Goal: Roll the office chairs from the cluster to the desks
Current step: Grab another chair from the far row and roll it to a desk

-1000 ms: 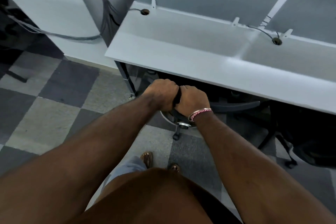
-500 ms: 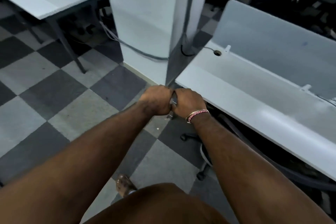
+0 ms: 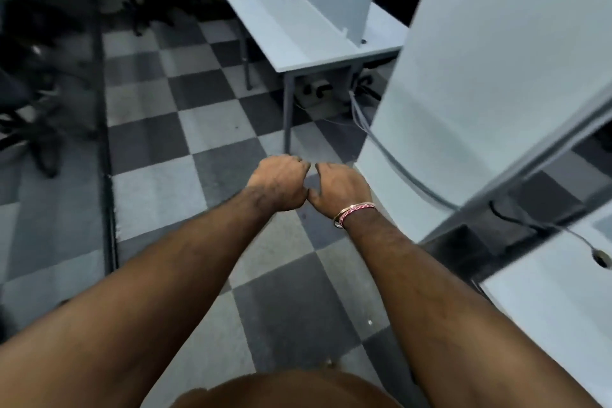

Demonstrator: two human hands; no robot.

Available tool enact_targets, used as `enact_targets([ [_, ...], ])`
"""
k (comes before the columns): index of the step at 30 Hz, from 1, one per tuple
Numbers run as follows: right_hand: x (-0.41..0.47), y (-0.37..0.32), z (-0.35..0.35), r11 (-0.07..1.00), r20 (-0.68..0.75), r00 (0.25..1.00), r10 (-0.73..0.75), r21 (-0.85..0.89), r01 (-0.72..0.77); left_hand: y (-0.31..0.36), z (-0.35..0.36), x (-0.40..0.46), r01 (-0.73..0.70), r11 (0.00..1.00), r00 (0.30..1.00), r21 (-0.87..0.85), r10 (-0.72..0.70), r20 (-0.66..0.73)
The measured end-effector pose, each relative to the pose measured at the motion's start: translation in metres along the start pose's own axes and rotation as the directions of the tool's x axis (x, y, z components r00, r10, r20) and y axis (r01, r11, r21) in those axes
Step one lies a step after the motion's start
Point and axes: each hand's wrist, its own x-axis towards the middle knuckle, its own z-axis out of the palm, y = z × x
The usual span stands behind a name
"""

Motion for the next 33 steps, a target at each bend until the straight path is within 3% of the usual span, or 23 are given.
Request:
enact_targets([
  [6,0.142,-0.038,0.016,0.982,-0.002,0.983,-0.186,0.010,0.186,-0.100,-0.003,0.065,0.209,0.978,0.978,0.015,-0.208,-0.025],
  [17,0.418,-0.056,0.017,0.867,-0.036,0.866,-0.499,-0.015,0.498,-0.255,-0.031,0.242,0.483,0.873,0.875,0.067,-0.478,-0.079],
  [26,0.610,-0.087,0.050,0.830,-0.045,0.829,-0.558,-0.004,0.558,-0.385,-0.030,0.370,0.558,0.824,0.829,0.096,-0.550,-0.102],
  [33,0.803,-0.138,0.079,0.822,-0.056,0.822,-0.567,0.025,0.569,-0.547,-0.031,0.503,0.527,0.834,0.850,0.164,-0.520,-0.089],
])
